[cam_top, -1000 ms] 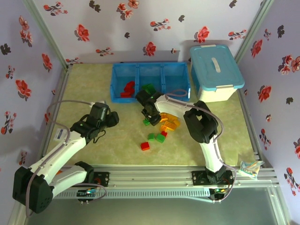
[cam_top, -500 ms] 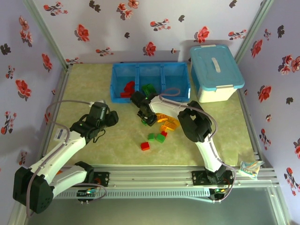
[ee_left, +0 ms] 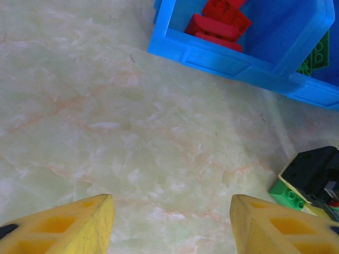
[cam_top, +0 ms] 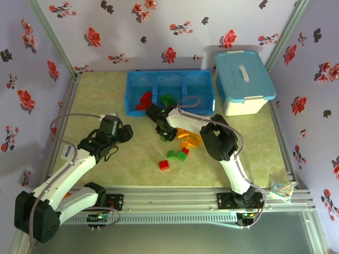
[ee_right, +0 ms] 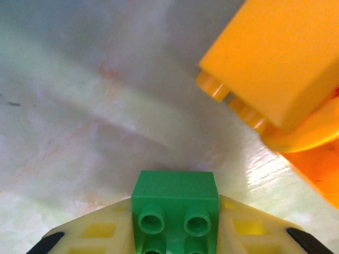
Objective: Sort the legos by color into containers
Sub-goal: Pick up the lego from the center of the table, then place the lego in the container.
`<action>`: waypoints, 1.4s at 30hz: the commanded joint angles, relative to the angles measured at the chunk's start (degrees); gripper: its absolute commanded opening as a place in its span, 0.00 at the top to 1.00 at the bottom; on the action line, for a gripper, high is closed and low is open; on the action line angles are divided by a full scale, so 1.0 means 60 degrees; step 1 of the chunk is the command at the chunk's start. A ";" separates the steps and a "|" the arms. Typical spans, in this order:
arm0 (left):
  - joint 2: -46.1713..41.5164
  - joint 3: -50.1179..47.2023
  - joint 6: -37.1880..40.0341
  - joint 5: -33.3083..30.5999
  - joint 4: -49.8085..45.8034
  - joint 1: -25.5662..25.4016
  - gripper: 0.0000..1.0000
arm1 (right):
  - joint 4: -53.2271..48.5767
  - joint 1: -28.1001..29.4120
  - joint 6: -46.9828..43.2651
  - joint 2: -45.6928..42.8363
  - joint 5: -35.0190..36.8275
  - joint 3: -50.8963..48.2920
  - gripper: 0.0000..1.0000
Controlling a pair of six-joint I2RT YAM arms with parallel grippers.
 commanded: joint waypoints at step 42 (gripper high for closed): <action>-0.0389 -0.0586 0.0228 0.0688 0.0656 -0.1568 0.41 | -0.0505 -0.2448 -0.8437 0.1533 0.0359 0.5065 0.57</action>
